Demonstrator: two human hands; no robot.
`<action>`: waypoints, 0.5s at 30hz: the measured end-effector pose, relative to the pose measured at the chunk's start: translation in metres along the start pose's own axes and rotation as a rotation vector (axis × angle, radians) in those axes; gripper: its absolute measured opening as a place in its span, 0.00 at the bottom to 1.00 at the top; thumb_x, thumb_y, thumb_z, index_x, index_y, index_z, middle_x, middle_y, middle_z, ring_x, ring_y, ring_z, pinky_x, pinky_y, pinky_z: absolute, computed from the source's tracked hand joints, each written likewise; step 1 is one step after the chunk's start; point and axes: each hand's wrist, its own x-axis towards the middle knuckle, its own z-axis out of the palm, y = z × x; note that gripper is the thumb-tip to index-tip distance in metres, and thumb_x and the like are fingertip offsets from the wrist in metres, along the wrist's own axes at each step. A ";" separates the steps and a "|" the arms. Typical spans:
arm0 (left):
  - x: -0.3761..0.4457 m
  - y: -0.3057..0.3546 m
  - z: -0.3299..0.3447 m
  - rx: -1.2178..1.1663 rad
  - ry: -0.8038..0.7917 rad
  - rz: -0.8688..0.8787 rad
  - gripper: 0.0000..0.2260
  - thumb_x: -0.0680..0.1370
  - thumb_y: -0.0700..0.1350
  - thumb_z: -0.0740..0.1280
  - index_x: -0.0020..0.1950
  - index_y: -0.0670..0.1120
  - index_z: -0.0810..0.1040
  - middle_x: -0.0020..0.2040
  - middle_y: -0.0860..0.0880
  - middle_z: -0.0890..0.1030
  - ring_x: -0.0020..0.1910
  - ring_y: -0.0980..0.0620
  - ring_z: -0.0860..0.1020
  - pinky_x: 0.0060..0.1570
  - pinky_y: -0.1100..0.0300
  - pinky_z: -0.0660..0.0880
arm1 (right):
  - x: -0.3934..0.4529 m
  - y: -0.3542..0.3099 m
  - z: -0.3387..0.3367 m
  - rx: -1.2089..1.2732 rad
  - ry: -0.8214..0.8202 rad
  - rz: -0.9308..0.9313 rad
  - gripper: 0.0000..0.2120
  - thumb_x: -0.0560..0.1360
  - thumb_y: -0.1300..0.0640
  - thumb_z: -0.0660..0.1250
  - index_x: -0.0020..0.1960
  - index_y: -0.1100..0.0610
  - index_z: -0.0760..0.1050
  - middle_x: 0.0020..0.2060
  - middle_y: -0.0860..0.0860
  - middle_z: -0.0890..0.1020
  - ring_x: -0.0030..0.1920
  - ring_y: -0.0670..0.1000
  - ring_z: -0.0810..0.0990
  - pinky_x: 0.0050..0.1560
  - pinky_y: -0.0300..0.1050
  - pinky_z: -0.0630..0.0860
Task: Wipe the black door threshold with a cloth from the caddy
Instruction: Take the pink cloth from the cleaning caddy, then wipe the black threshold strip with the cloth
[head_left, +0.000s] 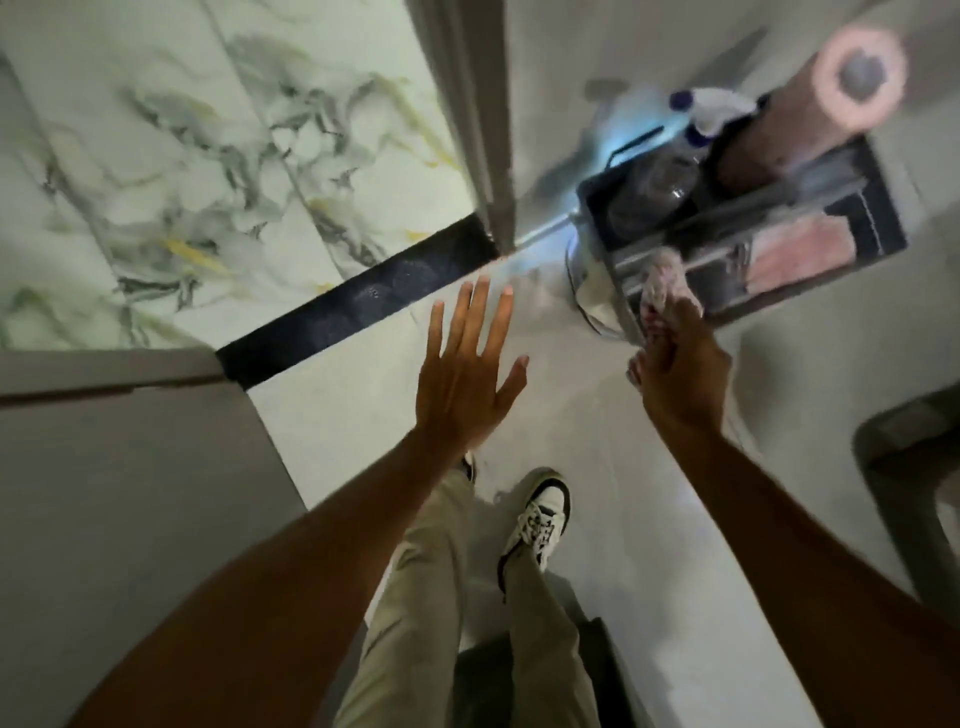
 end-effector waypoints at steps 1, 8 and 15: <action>-0.017 -0.010 -0.005 -0.005 0.000 -0.066 0.32 0.88 0.60 0.57 0.89 0.45 0.58 0.89 0.39 0.59 0.89 0.39 0.57 0.86 0.35 0.57 | -0.011 -0.008 0.009 0.006 -0.030 -0.022 0.18 0.87 0.64 0.61 0.76 0.58 0.76 0.67 0.65 0.83 0.40 0.56 0.86 0.44 0.55 0.90; -0.099 -0.098 0.020 -0.039 -0.120 -0.370 0.34 0.87 0.63 0.49 0.89 0.46 0.56 0.89 0.40 0.54 0.89 0.40 0.53 0.88 0.36 0.53 | -0.031 -0.058 0.111 -0.012 -0.233 -0.156 0.23 0.88 0.64 0.60 0.83 0.55 0.69 0.66 0.61 0.81 0.51 0.61 0.84 0.53 0.68 0.88; -0.142 -0.176 0.043 -0.110 -0.251 -0.469 0.37 0.84 0.68 0.39 0.89 0.51 0.44 0.90 0.43 0.45 0.90 0.43 0.44 0.89 0.37 0.43 | -0.056 -0.084 0.204 -0.223 -0.300 -0.163 0.32 0.82 0.68 0.69 0.85 0.60 0.65 0.81 0.61 0.72 0.80 0.64 0.73 0.80 0.65 0.74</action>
